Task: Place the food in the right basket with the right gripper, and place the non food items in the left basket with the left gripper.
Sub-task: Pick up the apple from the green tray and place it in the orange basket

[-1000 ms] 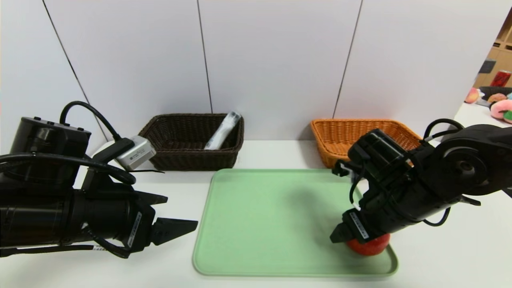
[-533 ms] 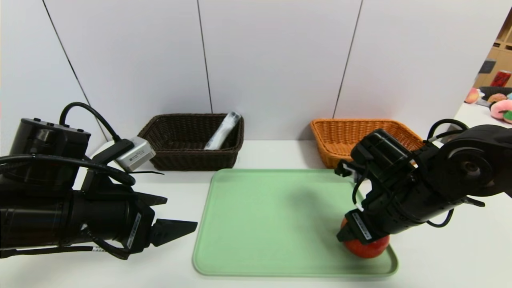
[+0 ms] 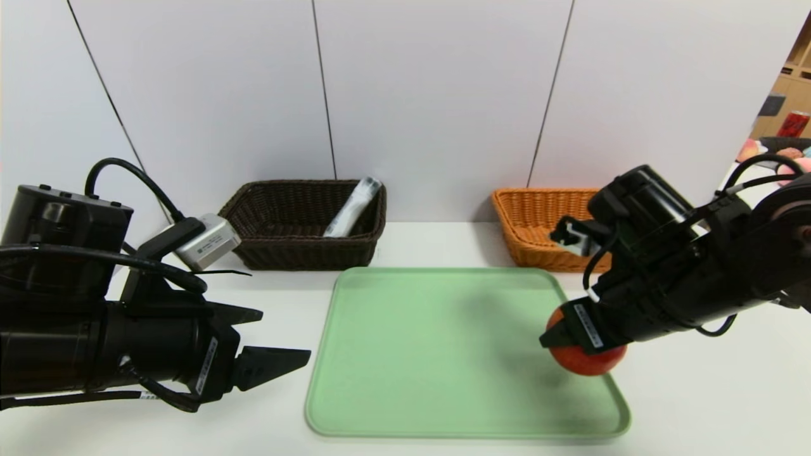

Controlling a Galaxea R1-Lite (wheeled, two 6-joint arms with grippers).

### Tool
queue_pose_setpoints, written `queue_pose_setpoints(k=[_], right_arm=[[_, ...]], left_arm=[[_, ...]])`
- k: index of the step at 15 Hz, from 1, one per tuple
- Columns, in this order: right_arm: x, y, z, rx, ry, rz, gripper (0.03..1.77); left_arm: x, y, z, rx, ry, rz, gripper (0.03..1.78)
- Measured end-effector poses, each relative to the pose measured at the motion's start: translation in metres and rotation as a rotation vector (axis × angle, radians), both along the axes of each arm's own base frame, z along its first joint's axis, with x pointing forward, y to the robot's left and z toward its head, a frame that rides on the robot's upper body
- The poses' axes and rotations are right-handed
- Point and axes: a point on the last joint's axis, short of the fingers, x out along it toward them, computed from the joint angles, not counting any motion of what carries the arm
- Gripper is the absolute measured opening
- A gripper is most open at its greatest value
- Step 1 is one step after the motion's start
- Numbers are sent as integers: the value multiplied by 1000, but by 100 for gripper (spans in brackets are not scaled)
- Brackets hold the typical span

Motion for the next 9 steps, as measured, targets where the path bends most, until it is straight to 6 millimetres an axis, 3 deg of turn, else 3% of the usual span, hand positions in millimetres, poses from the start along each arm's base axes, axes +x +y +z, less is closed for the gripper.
queue_pose_setpoints(k=[5,9], right_arm=[[7,-21,62,96,-229,-84,123],[34,-33,83,118,-354,-165,123]], left_arm=[[-2,1,2,-2,-8,-1,169],[-3,1,1,-2,-9,-1,169]])
